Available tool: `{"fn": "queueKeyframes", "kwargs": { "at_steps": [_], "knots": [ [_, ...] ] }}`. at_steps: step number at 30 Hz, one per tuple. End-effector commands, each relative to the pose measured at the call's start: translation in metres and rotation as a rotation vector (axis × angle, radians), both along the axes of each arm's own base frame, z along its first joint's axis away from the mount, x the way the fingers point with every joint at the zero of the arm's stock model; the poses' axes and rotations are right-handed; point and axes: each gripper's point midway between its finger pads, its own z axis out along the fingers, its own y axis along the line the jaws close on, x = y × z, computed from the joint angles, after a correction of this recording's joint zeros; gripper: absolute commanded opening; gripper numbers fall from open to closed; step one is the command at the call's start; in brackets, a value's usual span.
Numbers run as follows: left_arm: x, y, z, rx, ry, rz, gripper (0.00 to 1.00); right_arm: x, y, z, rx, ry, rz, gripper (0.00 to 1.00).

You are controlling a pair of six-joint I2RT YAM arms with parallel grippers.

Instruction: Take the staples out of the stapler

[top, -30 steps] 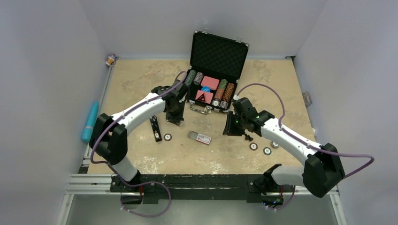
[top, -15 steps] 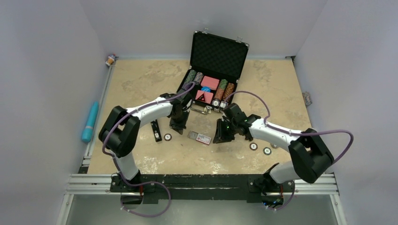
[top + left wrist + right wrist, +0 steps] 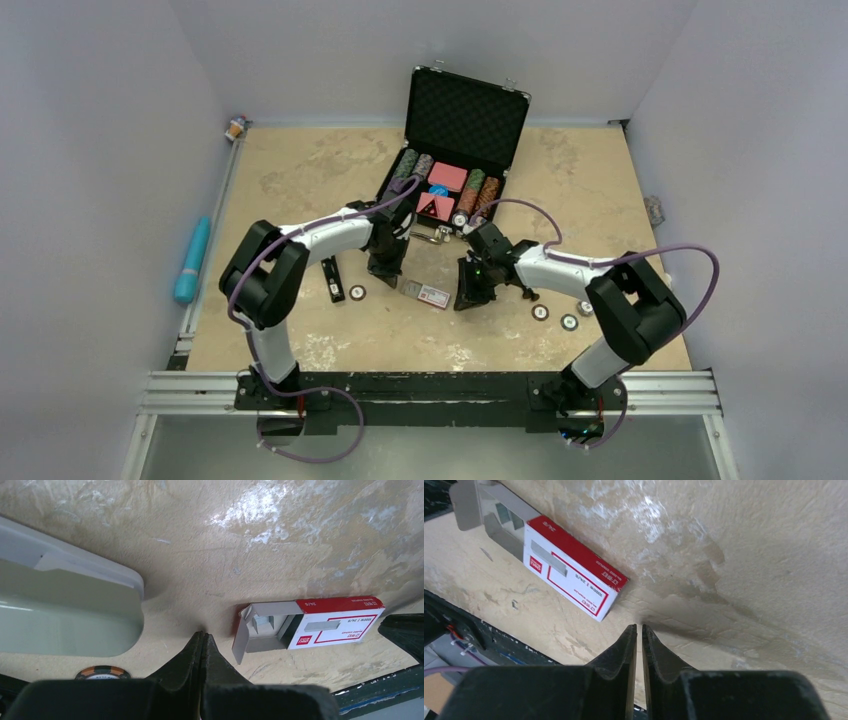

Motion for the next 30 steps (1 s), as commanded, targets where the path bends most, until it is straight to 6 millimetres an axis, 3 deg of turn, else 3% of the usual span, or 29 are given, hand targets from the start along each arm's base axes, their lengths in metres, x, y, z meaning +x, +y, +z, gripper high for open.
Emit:
{"fn": "queueKeyframes", "kwargs": {
  "at_steps": [1, 30],
  "knots": [
    [0.004, -0.015, 0.000, -0.063, -0.009, -0.050, 0.00, 0.018, 0.010, 0.010, 0.008, -0.053, 0.010, 0.11],
    [-0.019, -0.032, -0.014, -0.112, 0.036, -0.113, 0.00, 0.029, 0.013, -0.006, -0.052, -0.036, 0.051, 0.05]
  ]
}}
